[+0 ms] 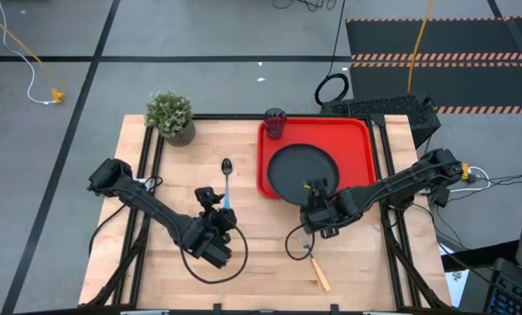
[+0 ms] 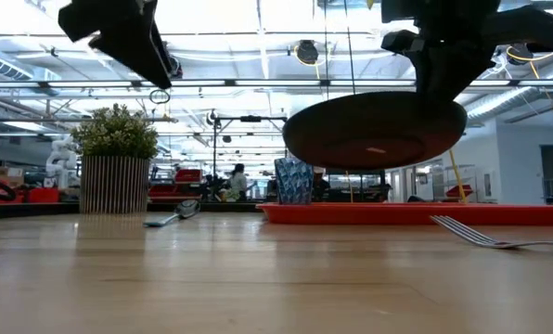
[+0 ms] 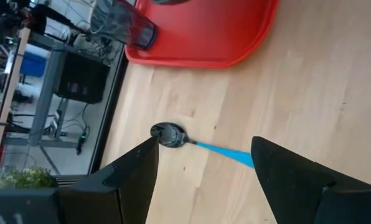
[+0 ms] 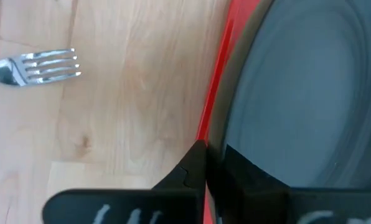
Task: Pick and place plate/cup/fork/spoon on tray
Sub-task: Put the black plate on the serving tray to the bottom right of the blue cup
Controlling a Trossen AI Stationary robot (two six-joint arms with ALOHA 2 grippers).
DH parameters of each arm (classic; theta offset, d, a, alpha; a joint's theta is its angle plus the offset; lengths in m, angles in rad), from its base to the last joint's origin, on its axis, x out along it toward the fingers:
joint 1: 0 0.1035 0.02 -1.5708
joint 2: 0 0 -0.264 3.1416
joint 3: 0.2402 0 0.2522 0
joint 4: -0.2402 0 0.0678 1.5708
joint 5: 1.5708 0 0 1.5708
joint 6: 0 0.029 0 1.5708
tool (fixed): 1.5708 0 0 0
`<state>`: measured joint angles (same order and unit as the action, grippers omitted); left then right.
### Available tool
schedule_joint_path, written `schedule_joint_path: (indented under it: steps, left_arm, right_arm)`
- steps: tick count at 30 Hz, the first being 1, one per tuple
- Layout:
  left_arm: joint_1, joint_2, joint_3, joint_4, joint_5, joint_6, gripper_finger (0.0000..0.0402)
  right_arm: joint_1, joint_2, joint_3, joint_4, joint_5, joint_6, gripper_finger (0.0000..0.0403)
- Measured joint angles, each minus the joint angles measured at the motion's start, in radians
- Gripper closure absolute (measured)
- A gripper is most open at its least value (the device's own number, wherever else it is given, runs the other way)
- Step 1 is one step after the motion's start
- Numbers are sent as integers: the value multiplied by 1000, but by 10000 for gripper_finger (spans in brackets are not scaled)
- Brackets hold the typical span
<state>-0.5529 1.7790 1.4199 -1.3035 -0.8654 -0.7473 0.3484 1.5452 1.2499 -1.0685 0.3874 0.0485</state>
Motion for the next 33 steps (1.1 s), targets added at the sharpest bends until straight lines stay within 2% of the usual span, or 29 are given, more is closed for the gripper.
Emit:
schedule_joint_path:
  steps: [6, 16, 27, 33]
  left_arm:
    - [3, 0, -51, 29, 0, -26, 144]
    - [4, 0, -89, 36, 0, -70, 144]
    - [31, 0, -89, 99, 1, -22, 144]
    - [37, 1, -89, 106, 1, -14, 144]
  right_arm:
    - [-35, 0, -20, 2, 2, 22, 397]
    - [-134, 0, -180, 47, 1, 66, 397]
    - [-242, 0, -270, 197, -2, -54, 397]
    - [-288, 0, -289, 278, -76, -125, 397]
